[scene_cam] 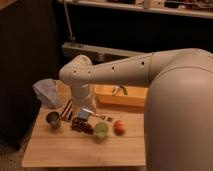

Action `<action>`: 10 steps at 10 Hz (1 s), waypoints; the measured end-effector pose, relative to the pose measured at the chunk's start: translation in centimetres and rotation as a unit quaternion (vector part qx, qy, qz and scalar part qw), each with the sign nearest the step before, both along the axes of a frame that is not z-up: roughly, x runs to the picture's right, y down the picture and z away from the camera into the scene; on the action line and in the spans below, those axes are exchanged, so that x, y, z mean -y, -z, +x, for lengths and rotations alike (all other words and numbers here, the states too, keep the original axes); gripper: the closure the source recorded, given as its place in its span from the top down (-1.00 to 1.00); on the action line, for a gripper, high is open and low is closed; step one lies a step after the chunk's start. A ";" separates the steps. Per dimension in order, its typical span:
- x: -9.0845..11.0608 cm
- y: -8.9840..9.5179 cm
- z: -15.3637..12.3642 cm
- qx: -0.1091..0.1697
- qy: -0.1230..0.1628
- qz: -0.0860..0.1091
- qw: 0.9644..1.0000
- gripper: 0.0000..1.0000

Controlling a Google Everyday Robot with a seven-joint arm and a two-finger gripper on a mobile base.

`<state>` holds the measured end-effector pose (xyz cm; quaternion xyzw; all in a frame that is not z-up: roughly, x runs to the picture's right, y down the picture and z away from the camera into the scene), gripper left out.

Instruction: Place grapes in table surface

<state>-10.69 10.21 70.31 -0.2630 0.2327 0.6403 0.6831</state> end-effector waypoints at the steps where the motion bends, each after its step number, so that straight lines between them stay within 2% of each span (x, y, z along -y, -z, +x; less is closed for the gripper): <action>1: 0.0 0.0 0.0 0.000 0.000 0.000 1.000 0.30; 4: 0.0 0.0 0.0 0.005 0.002 0.002 1.000 0.30; 5: 0.2 0.0 -0.2 0.034 0.007 0.012 0.999 0.30; 6: 0.6 -0.3 -0.1 0.083 0.020 0.024 0.996 0.30; 7: 1.2 -0.6 0.1 0.163 0.037 0.035 0.985 0.30; 8: 1.5 -0.8 -0.1 0.203 0.049 0.041 0.977 0.30; 9: 2.2 -0.9 -0.4 0.263 0.065 0.055 0.961 0.30; 10: 2.8 -1.0 -0.1 0.296 0.073 0.068 0.950 0.30</action>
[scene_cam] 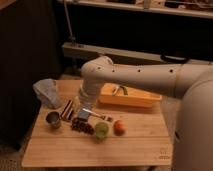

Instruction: Place grapes in table surface

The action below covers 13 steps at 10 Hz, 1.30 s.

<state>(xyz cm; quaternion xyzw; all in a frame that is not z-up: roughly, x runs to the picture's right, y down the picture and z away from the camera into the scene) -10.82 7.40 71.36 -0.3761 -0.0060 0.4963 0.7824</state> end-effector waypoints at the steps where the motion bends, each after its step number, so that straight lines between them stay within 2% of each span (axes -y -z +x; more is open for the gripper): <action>1: 0.6 -0.1 0.2 0.031 0.006 0.014 0.999 0.30; 2: 0.7 -0.1 0.2 0.046 0.011 0.020 0.999 0.30; 4: -0.2 -0.4 -0.5 0.022 0.030 0.008 0.999 0.30; 5: -1.2 -1.0 -0.9 0.010 0.038 -0.002 0.999 0.30; 7: -4.5 -3.0 -1.6 -0.018 0.058 -0.027 0.998 0.30; 10: -6.8 -3.7 -1.6 -0.032 0.061 -0.041 0.997 0.30; 13: -9.2 -4.3 -1.8 -0.040 0.076 -0.053 0.995 0.30</action>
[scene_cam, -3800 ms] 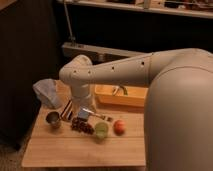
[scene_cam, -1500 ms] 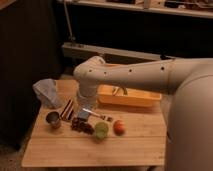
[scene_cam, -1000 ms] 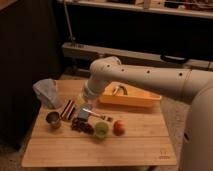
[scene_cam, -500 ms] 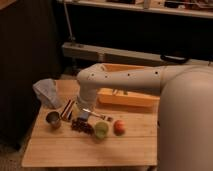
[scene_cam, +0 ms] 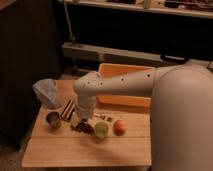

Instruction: Place grapes in table surface

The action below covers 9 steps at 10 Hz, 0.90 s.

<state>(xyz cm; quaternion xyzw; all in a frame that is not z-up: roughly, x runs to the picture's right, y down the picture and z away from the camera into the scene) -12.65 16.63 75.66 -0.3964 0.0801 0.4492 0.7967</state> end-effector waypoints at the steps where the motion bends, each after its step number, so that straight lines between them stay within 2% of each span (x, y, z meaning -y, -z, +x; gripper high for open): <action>1: -0.7 -0.3 -0.1 0.000 0.002 -0.003 1.000 0.30; 5: -3.3 -2.2 0.7 -0.006 -0.001 -0.022 1.000 0.30; 9: -5.0 -4.8 0.8 -0.010 0.014 -0.047 0.999 0.30</action>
